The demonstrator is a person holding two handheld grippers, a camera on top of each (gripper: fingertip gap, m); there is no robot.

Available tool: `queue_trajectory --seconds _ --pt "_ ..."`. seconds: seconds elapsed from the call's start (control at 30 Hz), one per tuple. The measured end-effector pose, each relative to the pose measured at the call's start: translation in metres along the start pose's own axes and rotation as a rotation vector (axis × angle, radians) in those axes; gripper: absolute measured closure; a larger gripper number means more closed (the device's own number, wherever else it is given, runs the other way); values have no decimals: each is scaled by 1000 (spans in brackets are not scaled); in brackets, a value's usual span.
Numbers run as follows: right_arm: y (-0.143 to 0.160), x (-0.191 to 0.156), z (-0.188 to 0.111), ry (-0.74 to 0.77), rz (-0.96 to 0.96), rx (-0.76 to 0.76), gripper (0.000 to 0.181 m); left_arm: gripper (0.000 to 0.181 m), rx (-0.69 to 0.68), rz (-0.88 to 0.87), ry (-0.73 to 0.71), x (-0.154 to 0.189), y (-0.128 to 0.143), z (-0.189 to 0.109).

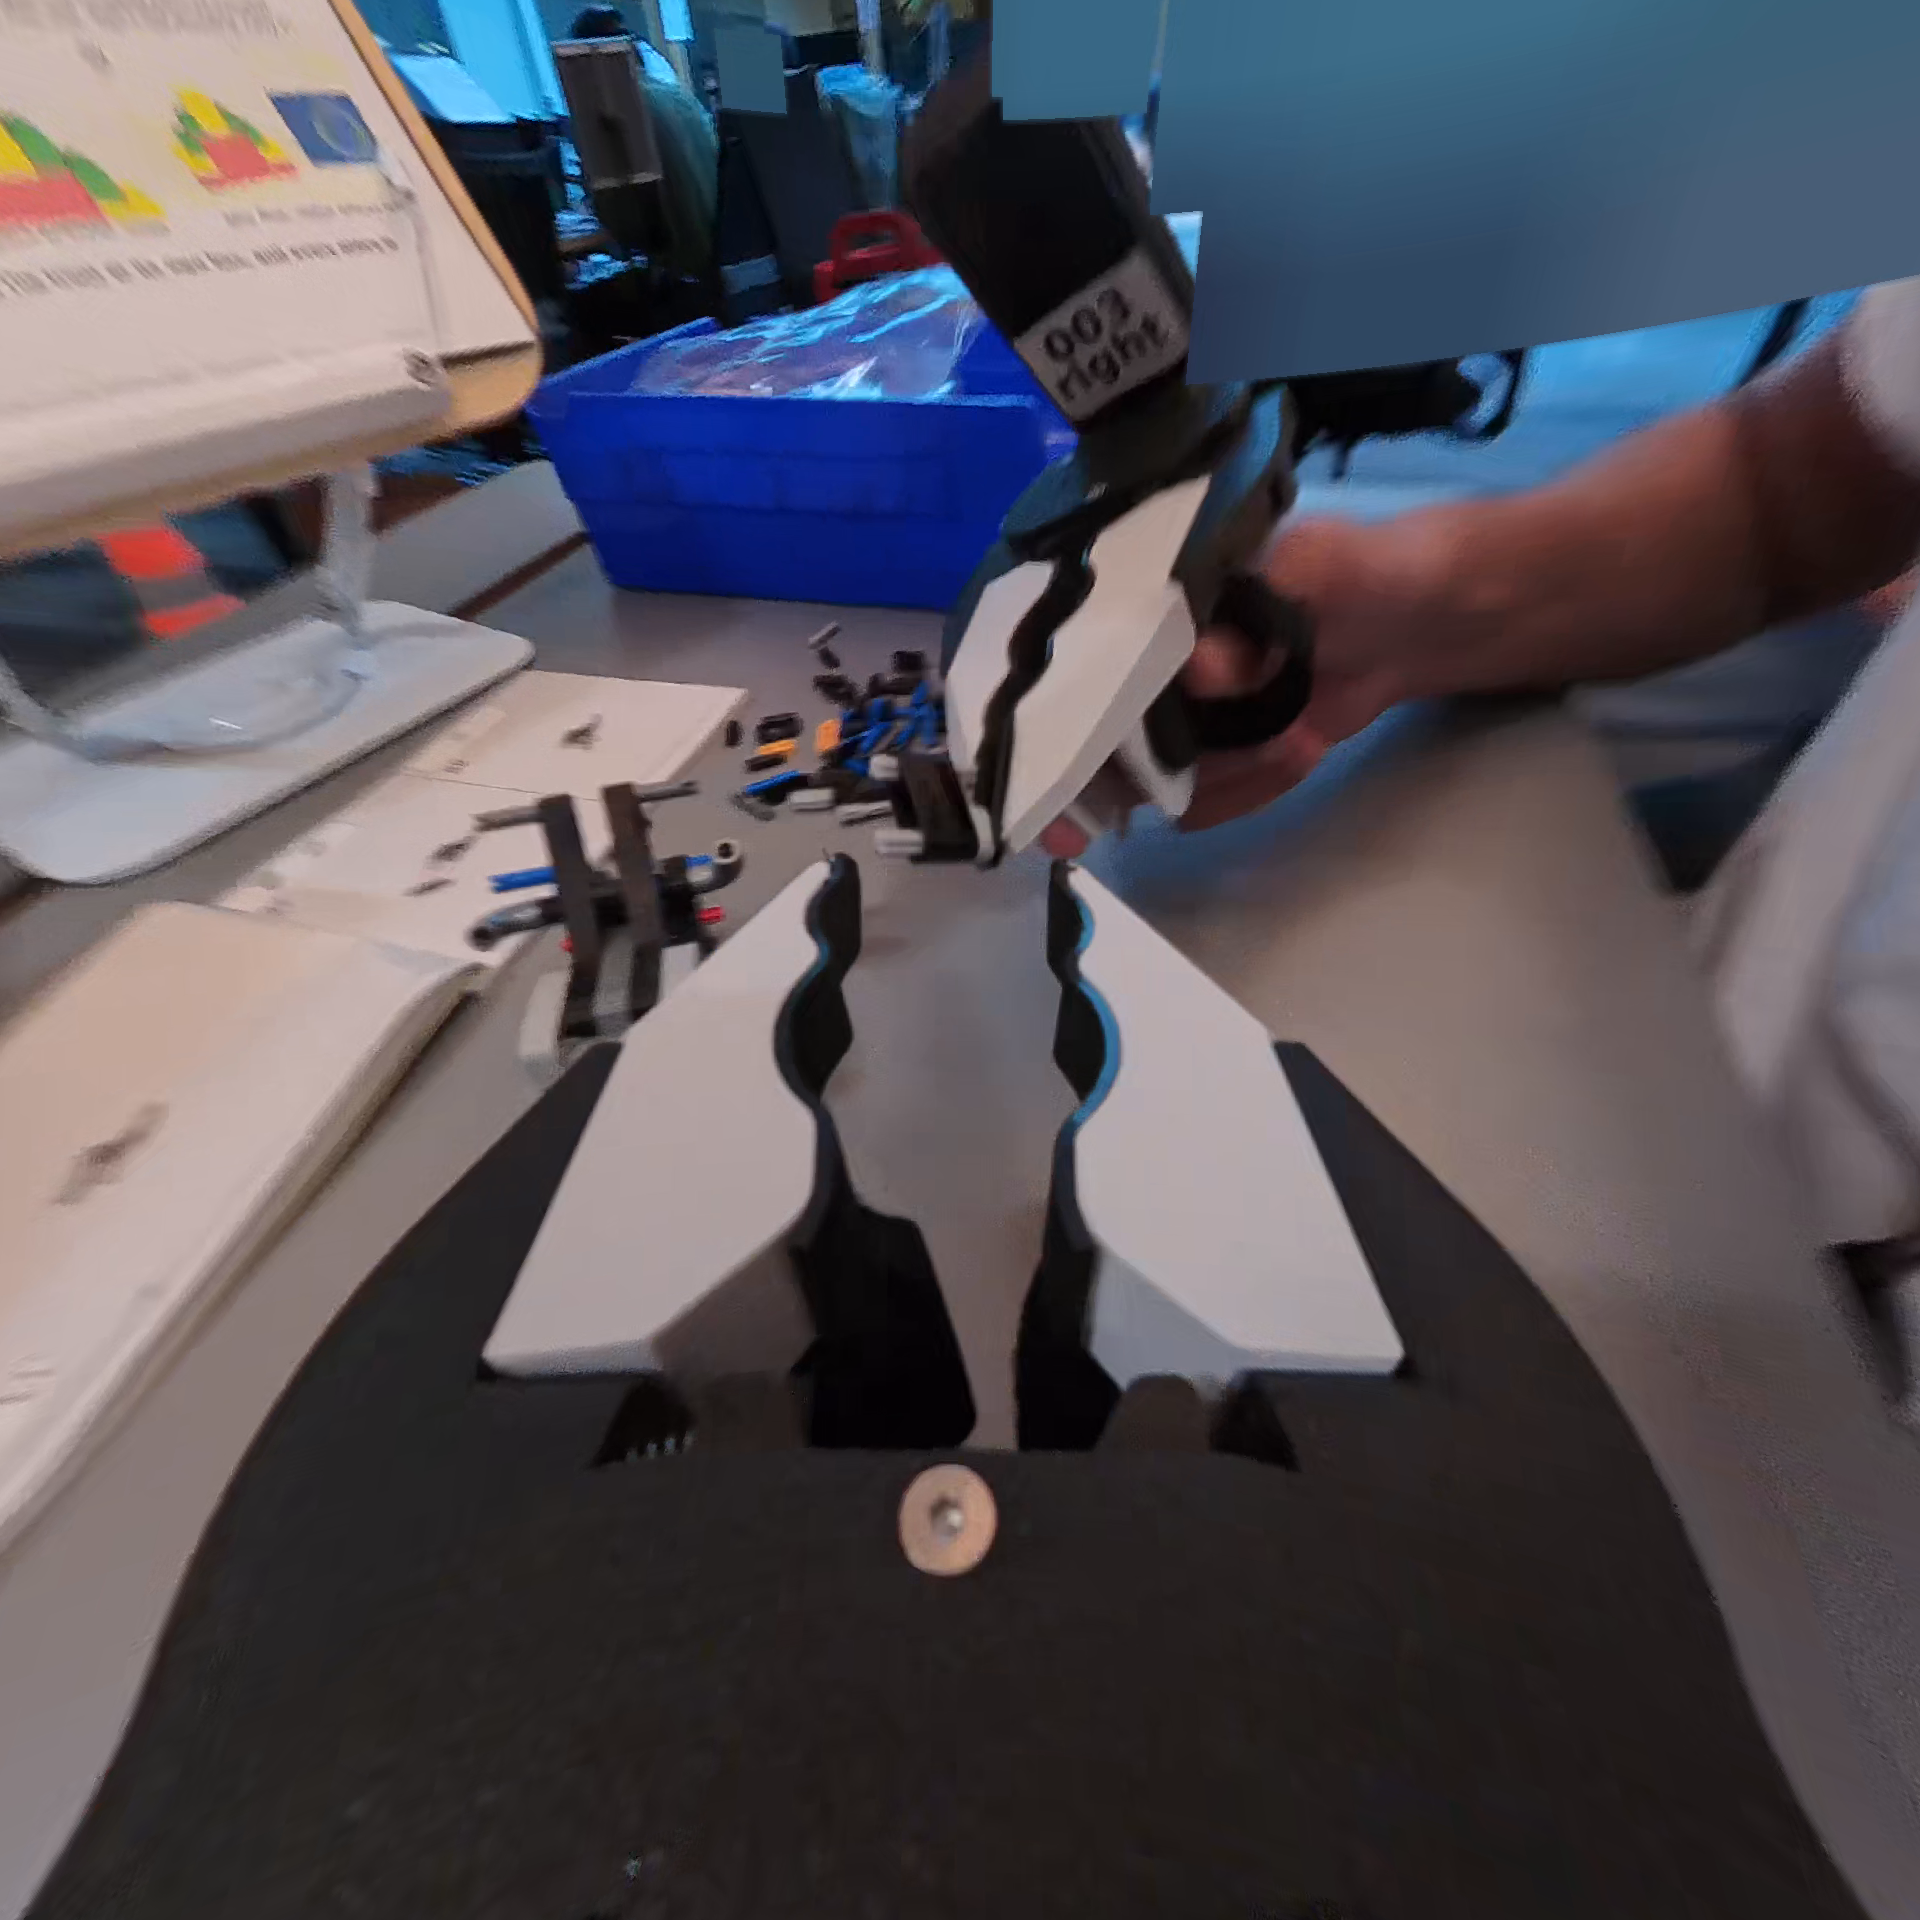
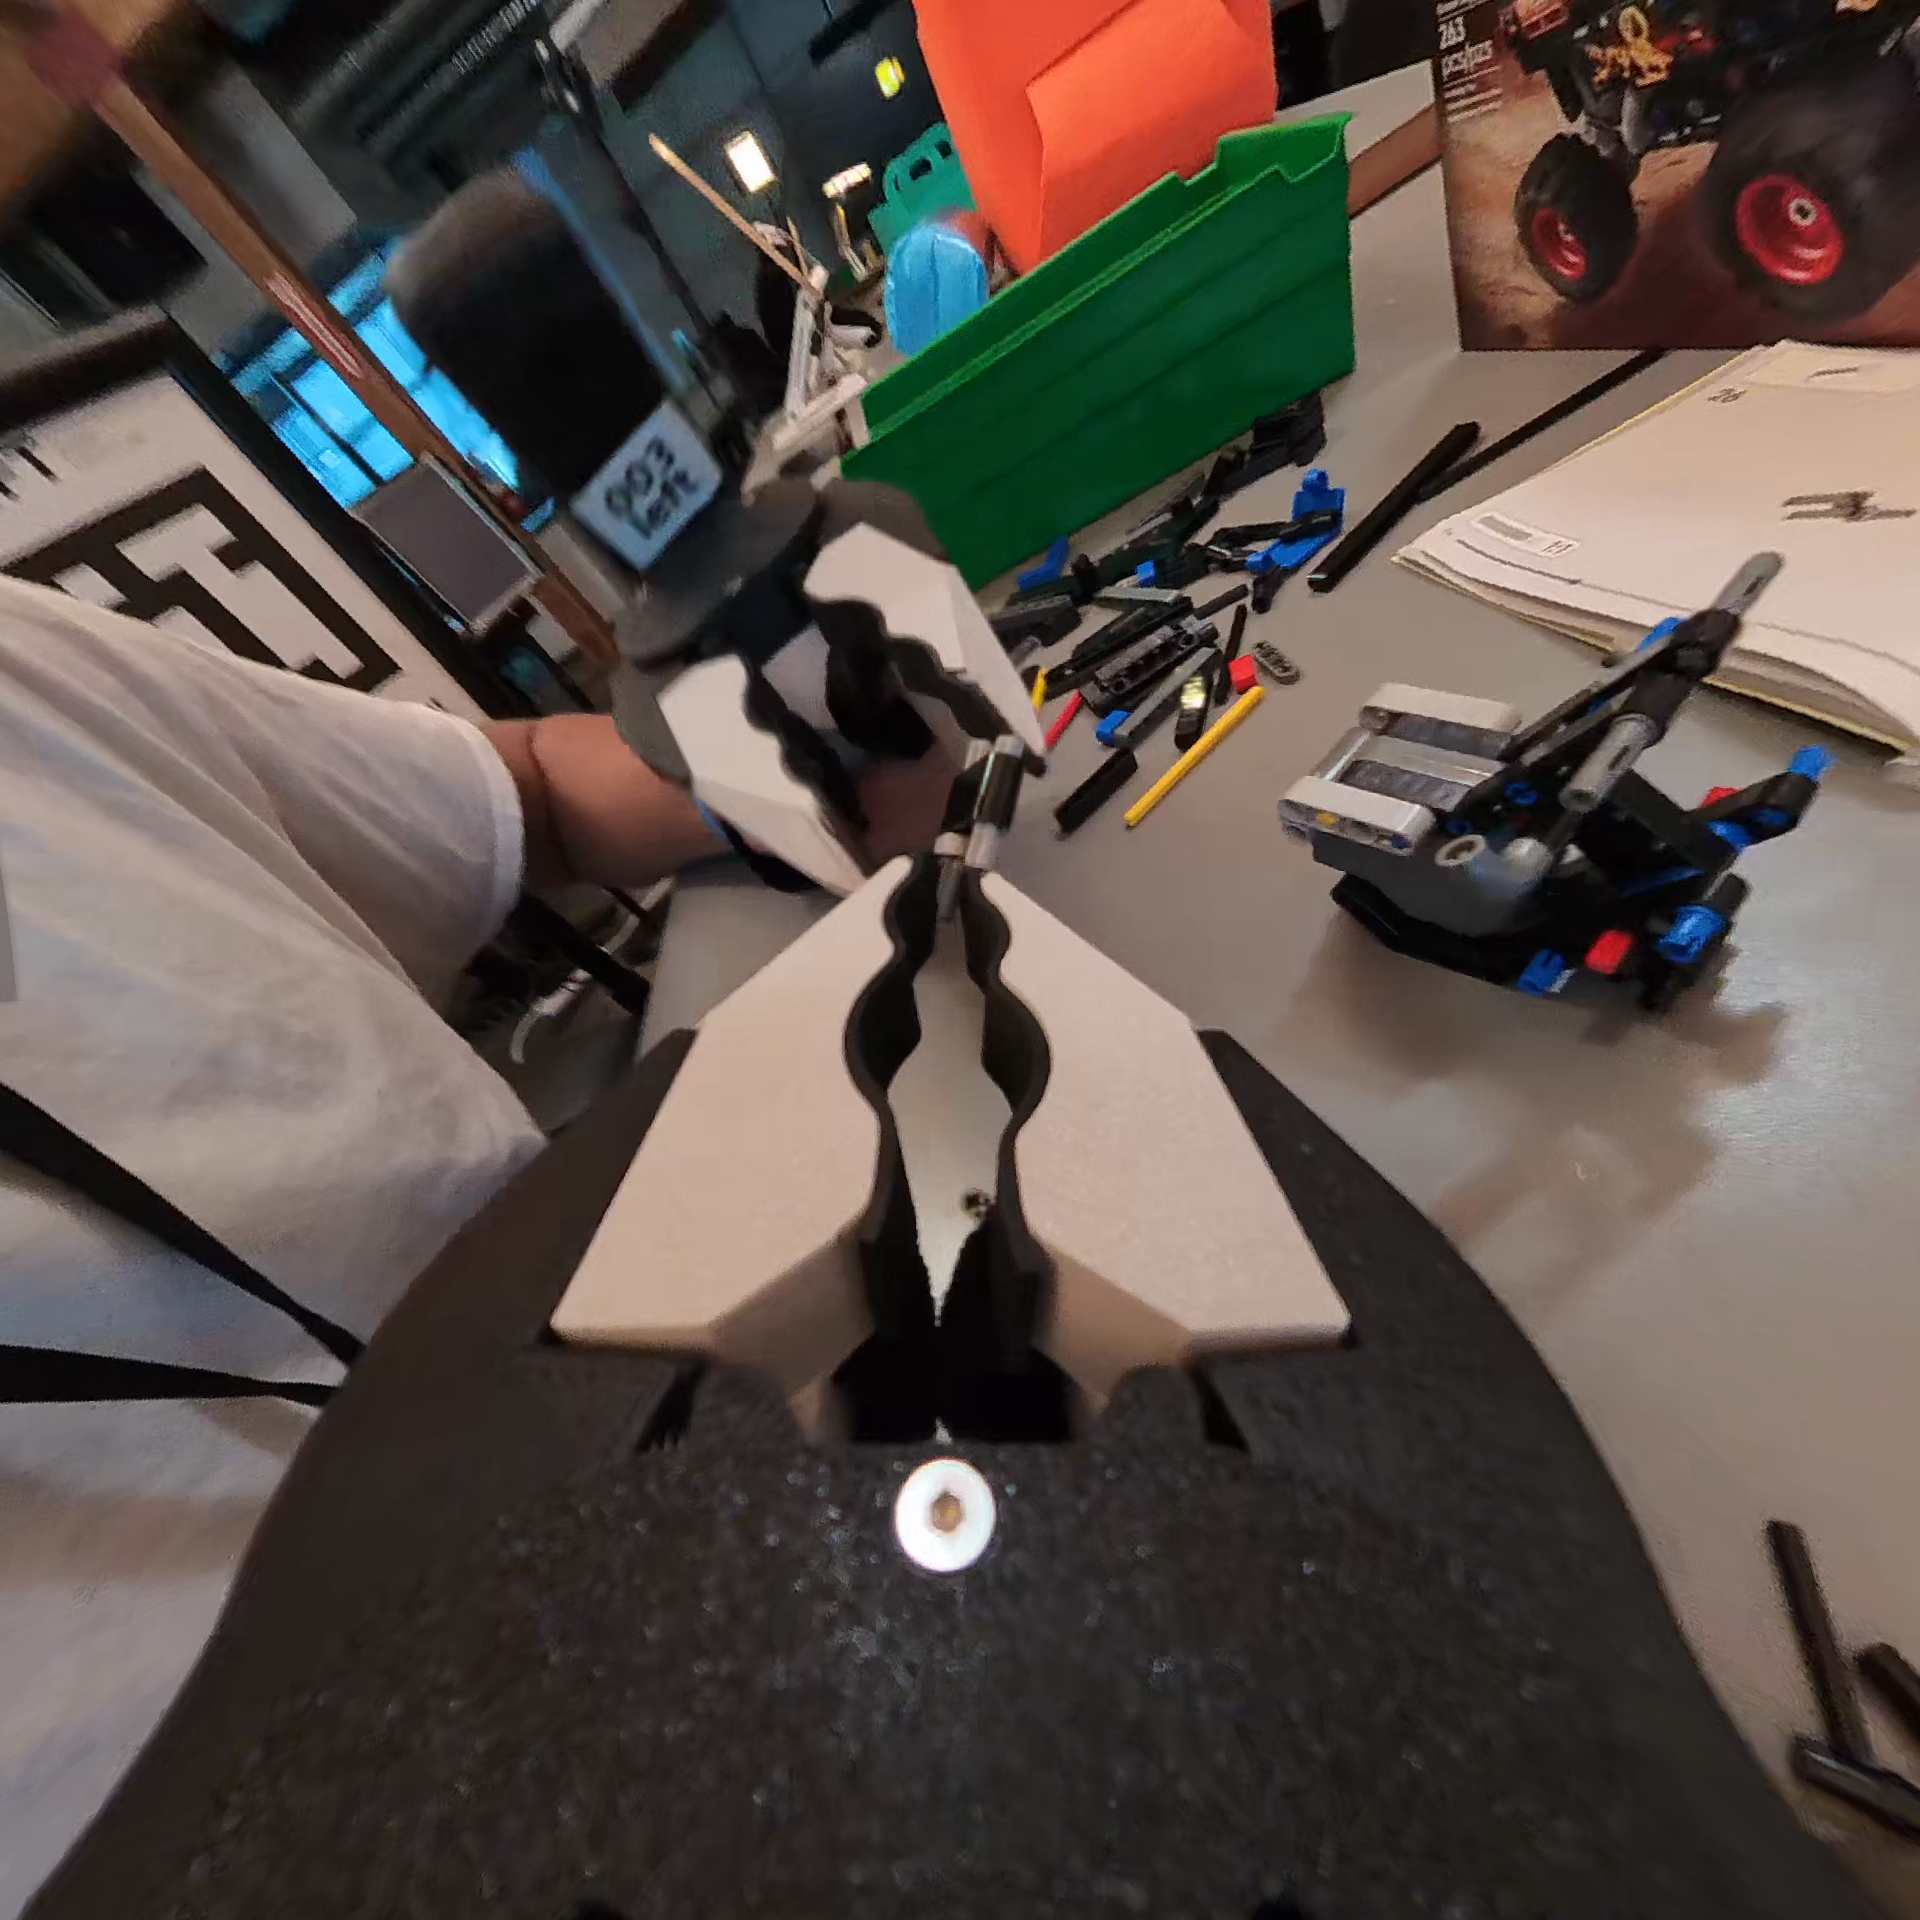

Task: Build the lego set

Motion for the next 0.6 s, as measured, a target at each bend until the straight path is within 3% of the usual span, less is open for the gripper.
queue_trajectory --seconds 0.1,0.2,0.27,0.33,0.5,0.6 --pt "0 -2 1 -42 80 26 177 147 -56 267 -87 6 5 2" --pt "1 -3 3 -63 130 32 177 146 -47 386 -145 10 4 3" --pt "3 -4 5 -73 150 29 177 142 -51 394 -158 10 4 4" --pt "5 -5 6 -83 172 27 177 152 -40 395 -147 12 3 4" --pt "5 -4 7 -88 199 22 177 155 -40 442 -153 12 2 2" --pt "5 -5 7 -116 215 17 175 156 -34 381 -133 11 2 1"
Point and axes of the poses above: each gripper's, where its closed fingertips meet, z out along the fingers, y out of its underside, x = y × z across the jaws, the point moved 6 cm from there along -z, back along the fingers, and after that the axes turned 11 degrees about x, right-handed, at the moved point
